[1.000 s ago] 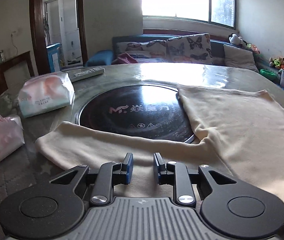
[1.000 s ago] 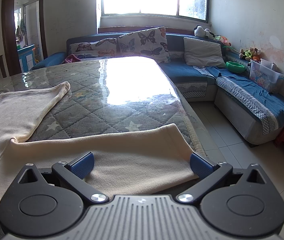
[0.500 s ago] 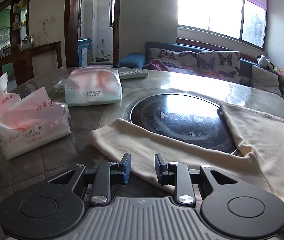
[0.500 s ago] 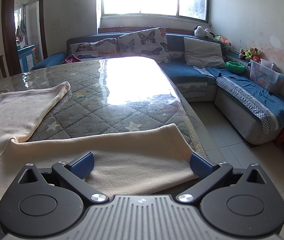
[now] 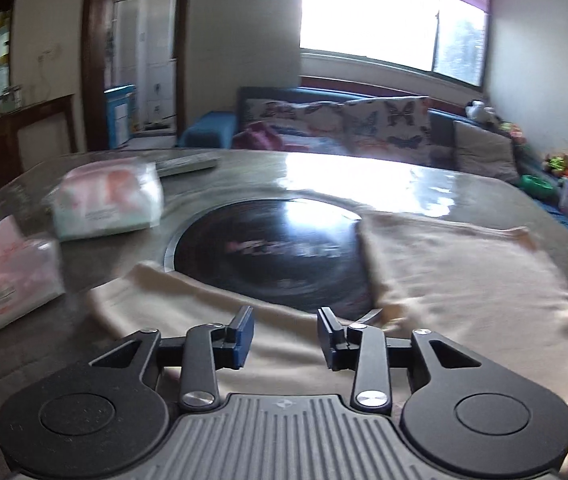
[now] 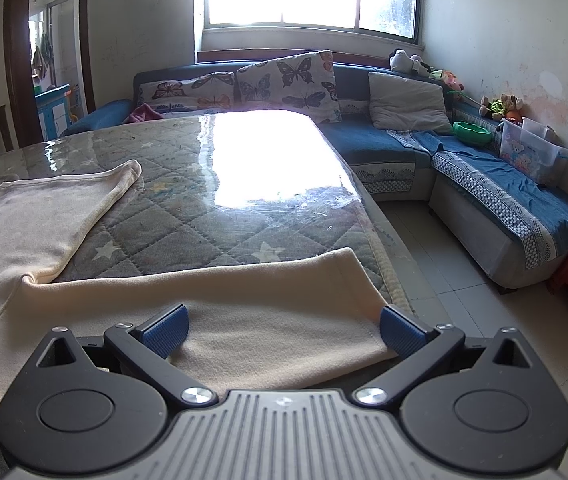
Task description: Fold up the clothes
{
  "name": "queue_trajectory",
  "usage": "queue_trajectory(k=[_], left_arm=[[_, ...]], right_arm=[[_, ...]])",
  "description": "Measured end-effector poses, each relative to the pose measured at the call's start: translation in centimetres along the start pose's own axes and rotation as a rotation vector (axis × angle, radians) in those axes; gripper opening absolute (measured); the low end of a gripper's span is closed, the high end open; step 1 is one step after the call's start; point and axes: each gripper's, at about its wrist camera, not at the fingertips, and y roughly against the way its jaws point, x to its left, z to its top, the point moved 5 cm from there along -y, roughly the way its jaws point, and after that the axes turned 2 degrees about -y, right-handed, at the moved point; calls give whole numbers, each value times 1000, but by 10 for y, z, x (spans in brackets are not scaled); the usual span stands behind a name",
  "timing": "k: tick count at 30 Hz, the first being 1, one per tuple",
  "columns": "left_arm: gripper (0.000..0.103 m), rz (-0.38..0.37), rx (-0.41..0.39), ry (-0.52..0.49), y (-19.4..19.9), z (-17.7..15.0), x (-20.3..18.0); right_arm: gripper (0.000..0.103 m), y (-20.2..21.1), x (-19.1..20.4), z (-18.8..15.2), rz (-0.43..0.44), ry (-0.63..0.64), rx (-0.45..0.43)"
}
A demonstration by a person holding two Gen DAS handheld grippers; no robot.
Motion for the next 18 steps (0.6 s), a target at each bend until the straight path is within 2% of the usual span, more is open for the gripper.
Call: queue_trajectory(k=[2,4,10,12,16,18], left_arm=[[42,-48,-6,-27,1,4,-20],[43,-97,-11,-55,2,8,-40],[44,-230,-6,-128,1,11,-93],[44,-271,-1,-159,1,10,-111],[44,-344,2,-214,2,7,-143],[44,-369,8,-236,1,5,-156]], right_arm=[[94,6,0,1,-2,-5,-1],[94,12,-2,1,1,-15,-8],[75,26,-28,-6,-51,-91,3],[62,24,-34,-7,-47,-122,22],[57,21,-35,-9,-73,-126,25],[48,20,-34,-9,-87,-132,23]])
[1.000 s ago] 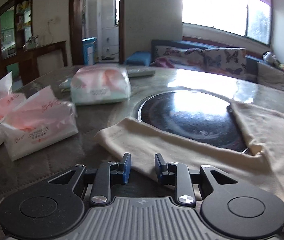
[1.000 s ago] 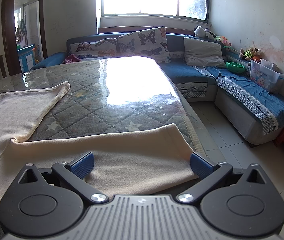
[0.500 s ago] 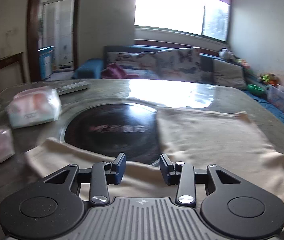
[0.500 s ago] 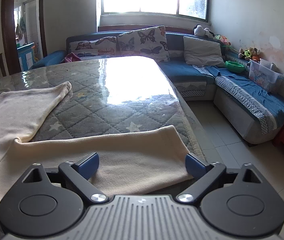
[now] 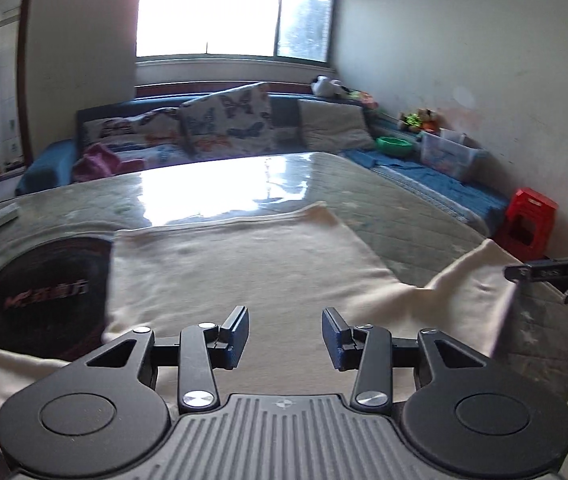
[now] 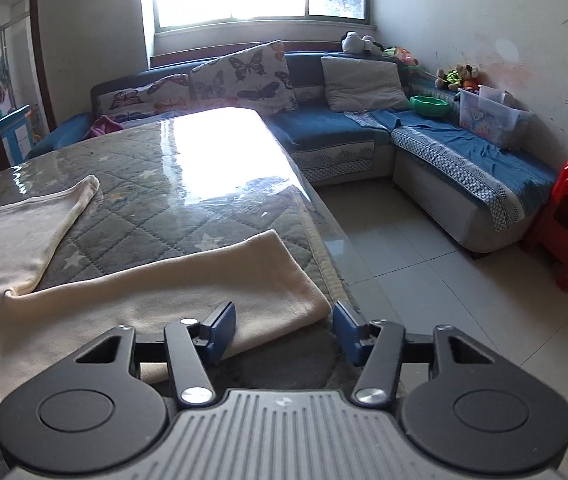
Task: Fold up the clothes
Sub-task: 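Grasp a sweatshirt sleeve with the right gripper and lift it, then fold the held sleeve across the sweatshirt body and release it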
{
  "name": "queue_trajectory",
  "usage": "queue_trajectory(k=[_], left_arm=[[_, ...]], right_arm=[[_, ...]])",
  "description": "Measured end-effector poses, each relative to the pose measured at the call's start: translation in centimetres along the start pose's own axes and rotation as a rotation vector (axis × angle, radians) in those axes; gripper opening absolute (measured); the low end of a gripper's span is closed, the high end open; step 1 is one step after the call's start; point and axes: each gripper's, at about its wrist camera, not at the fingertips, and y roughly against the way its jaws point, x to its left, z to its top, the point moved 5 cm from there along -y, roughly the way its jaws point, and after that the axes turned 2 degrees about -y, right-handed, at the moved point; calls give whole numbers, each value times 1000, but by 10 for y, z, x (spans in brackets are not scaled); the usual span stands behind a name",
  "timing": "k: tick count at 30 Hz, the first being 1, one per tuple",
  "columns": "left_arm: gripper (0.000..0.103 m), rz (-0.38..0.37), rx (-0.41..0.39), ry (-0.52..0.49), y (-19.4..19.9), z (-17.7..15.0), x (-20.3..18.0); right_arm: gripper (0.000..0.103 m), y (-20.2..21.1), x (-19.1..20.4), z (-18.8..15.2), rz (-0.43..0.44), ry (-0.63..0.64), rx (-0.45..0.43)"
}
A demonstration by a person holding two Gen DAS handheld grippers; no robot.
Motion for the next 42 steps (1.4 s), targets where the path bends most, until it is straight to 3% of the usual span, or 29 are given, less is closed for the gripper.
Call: queue_trajectory(k=[4,6,10,20,30,42], left_arm=[[46,-49,19,-35,-11,-1,-20],[46,-68,32,-59,-15,-4,-29],[46,-107,63,-103,-21,-12,-48],[46,-172,104,-190,-30,-27,-78],[47,-181,86,-173,-27,-24,-76],[51,-60,4,-10,11,-20,3]], right_arm=[[39,-2,2,0,-17,0,-14],[22,-2,2,0,-10,-11,-21],[10,0,-5,2,29,-82,-37],[7,35,-21,18,127,-204,-134],[6,85,8,57,265,-157,-242],[6,135,138,91,525,78,-275]])
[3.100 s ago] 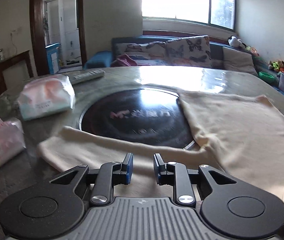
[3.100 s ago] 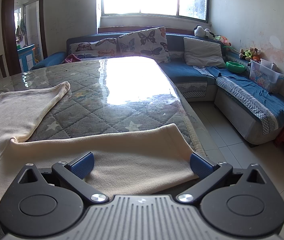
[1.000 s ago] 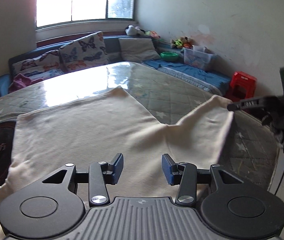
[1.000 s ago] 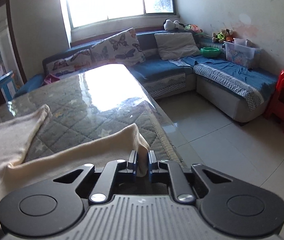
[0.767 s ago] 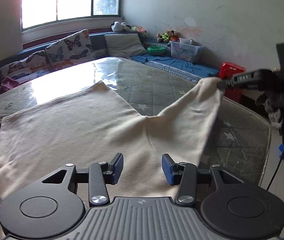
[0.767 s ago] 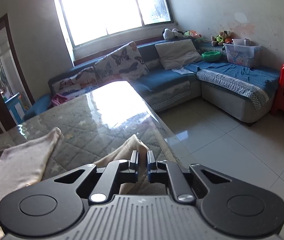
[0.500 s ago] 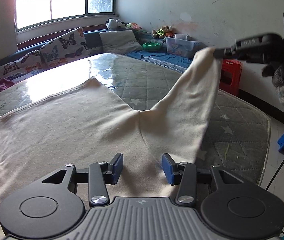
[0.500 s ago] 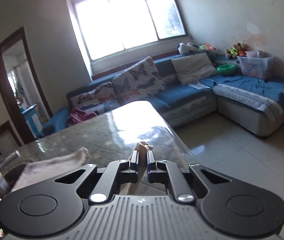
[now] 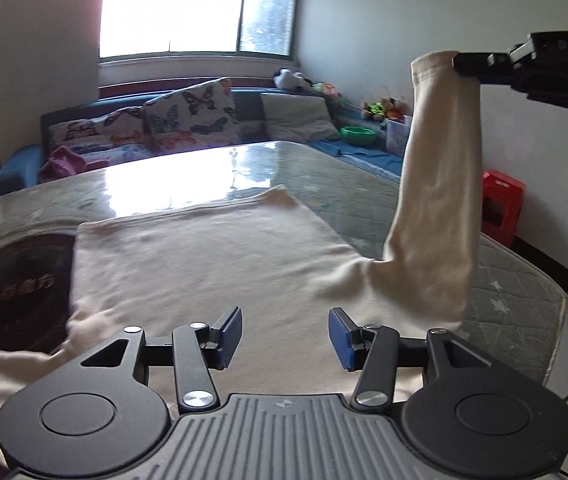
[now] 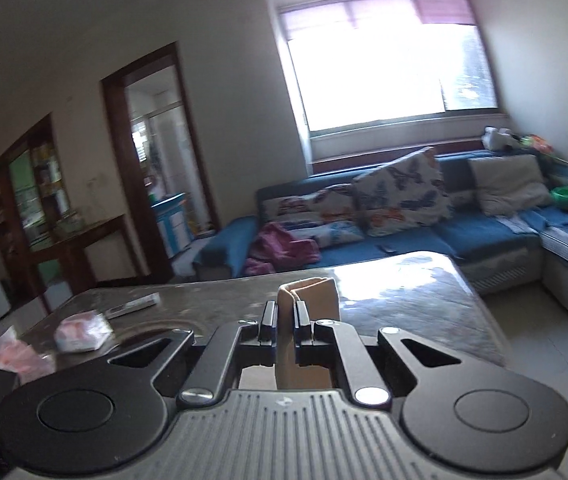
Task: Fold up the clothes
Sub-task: 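Fold the held sleeve across the sweatshirt body and release it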
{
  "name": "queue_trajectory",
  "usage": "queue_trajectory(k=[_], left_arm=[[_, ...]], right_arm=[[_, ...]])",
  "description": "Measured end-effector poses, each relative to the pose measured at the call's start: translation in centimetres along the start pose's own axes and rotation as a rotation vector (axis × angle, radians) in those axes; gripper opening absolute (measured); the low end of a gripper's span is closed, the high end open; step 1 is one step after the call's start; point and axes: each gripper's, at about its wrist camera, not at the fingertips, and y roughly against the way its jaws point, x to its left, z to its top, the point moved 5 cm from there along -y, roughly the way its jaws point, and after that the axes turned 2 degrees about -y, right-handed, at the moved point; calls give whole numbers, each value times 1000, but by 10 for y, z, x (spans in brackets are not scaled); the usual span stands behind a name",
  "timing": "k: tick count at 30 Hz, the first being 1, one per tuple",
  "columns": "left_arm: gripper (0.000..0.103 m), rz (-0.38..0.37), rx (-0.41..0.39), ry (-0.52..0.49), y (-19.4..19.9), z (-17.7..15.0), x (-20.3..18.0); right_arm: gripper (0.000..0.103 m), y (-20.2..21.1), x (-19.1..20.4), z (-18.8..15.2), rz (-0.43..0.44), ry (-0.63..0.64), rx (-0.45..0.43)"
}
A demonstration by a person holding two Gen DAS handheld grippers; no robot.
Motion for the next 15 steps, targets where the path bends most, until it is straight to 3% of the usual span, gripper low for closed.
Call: queue_trajectory(k=[8,15], left_arm=[[51,45,-1,90,15,-20,30],[51,70,6,119,23,-30,39]], right_arm=[[6,-53,97,-24,188,132,136],[11,-78,136,-59,268,170,253]])
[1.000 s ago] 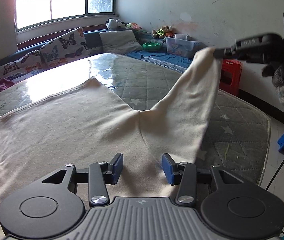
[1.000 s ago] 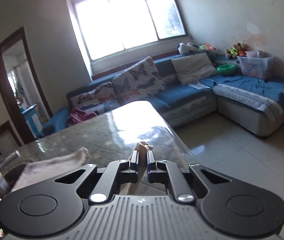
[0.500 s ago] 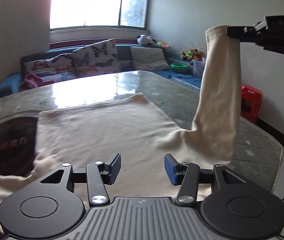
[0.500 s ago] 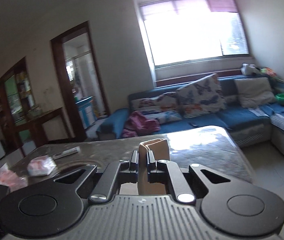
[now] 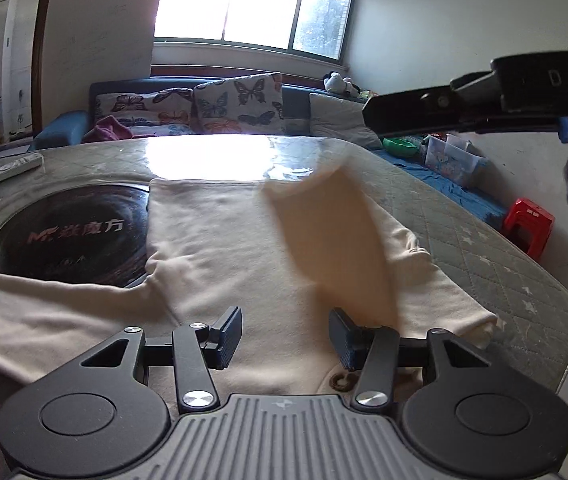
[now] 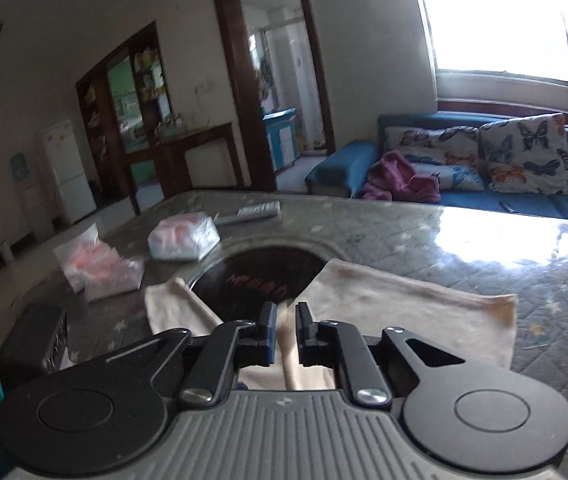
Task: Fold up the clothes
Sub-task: 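Fold the held sleeve across the sweatshirt body and release it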
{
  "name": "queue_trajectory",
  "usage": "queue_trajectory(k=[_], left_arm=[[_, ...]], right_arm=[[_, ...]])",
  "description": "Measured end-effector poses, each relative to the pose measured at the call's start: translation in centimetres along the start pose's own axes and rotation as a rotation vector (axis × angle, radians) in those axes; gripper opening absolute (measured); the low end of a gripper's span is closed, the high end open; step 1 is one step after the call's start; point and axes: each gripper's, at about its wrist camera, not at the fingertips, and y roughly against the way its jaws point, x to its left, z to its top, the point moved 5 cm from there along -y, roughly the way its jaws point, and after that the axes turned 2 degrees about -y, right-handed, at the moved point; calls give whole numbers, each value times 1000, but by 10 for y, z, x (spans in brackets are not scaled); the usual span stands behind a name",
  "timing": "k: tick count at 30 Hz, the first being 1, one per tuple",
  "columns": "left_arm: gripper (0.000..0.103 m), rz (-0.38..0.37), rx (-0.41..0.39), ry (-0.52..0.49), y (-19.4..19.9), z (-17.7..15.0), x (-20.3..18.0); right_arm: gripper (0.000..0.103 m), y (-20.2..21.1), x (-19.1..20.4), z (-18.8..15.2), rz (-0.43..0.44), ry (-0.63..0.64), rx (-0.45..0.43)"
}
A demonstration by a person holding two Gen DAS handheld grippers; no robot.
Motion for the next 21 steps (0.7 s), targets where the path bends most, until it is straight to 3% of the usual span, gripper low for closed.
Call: queue_trajectory(k=[5,11,16,21], left_arm=[[52,22,9,7,4,-3,8],[52,35,-4,23,17,-5,16],[52,55,23,57,16,-8,23],[48,76,59,59,5,-11,23]], right_arm=[[20,6,-13,-8,-45,13,20],[28,21,-48,-47,-136,14,131],[28,27,-66,-85,-173,3,224],[28,24,-75,-92,-213,38,212]])
